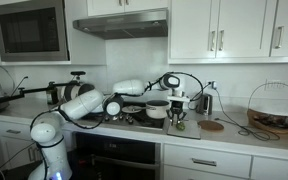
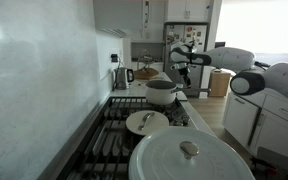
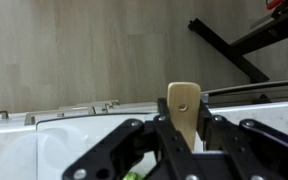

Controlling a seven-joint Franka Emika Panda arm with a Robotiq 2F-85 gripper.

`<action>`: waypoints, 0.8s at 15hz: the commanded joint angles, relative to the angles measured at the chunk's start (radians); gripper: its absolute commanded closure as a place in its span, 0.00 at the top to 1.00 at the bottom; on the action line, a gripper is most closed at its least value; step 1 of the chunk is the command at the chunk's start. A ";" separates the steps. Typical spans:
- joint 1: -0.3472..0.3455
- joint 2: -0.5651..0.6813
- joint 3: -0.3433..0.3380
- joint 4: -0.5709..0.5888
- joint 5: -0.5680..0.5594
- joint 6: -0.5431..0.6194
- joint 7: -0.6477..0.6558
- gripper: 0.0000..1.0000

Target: Remove the wooden spatula from the chopping board and use it to stir the contents in the pot on the right side of the stove, return the wooden spatula to the chopping board

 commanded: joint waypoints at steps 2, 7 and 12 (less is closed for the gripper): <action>0.004 0.004 0.001 0.022 0.024 -0.068 0.044 0.07; 0.000 0.013 0.007 0.032 0.039 -0.070 0.099 0.11; -0.001 0.017 0.005 0.034 0.041 -0.067 0.143 0.77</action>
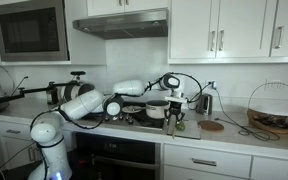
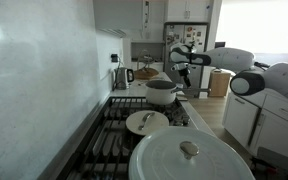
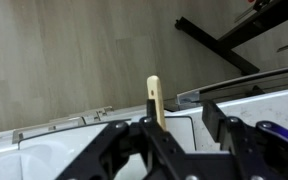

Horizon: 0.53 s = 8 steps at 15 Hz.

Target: Remove the wooden spatula from the chopping board and use it to stir the contents in the pot on the right side of the stove, return the wooden spatula to the chopping board

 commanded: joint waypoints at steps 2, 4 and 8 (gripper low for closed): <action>-0.002 0.012 0.000 0.036 0.018 -0.013 0.057 0.92; -0.001 0.008 0.002 0.035 0.020 0.001 0.078 1.00; -0.002 -0.024 0.004 0.001 0.027 0.027 0.128 1.00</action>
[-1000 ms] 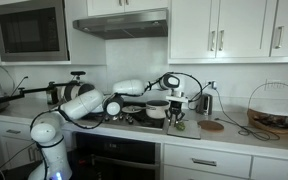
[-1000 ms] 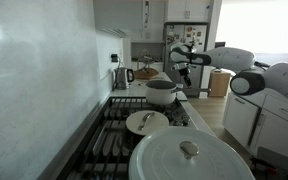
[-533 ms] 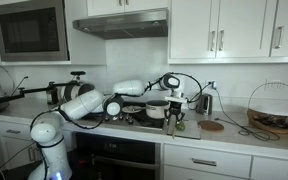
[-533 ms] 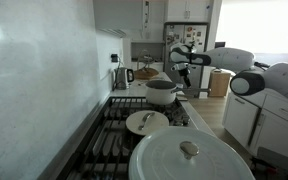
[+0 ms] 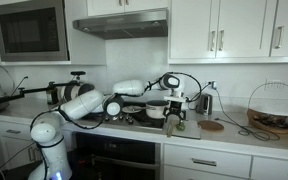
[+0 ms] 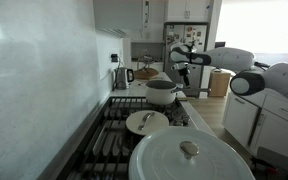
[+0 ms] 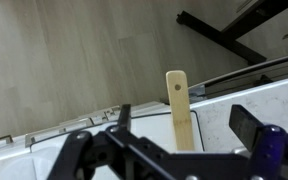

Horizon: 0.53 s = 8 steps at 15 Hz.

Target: Remove the wooden spatula from the chopping board and use it to stir the contents in the pot on the right side of the stove, return the wooden spatula to the chopping board

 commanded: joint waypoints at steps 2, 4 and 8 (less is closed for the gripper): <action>-0.001 -0.036 0.003 -0.008 0.023 0.027 0.067 1.00; 0.003 -0.053 -0.002 -0.014 0.015 0.030 0.079 1.00; 0.004 -0.089 -0.005 -0.006 0.012 0.038 0.100 1.00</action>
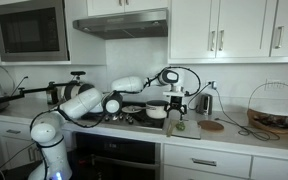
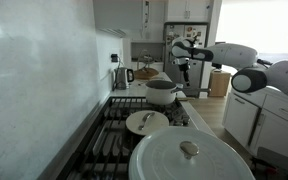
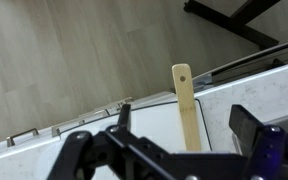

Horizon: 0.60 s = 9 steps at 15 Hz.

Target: Remove the wooden spatula from the chopping board and use it to stir the contents in the pot on the right side of the stove, return the wooden spatula to the chopping board

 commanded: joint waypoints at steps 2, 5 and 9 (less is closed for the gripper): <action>0.006 -0.064 -0.008 -0.007 0.006 0.032 0.051 1.00; -0.004 -0.100 0.000 -0.002 0.020 0.072 0.078 1.00; -0.006 -0.151 0.009 0.003 0.031 0.129 0.110 1.00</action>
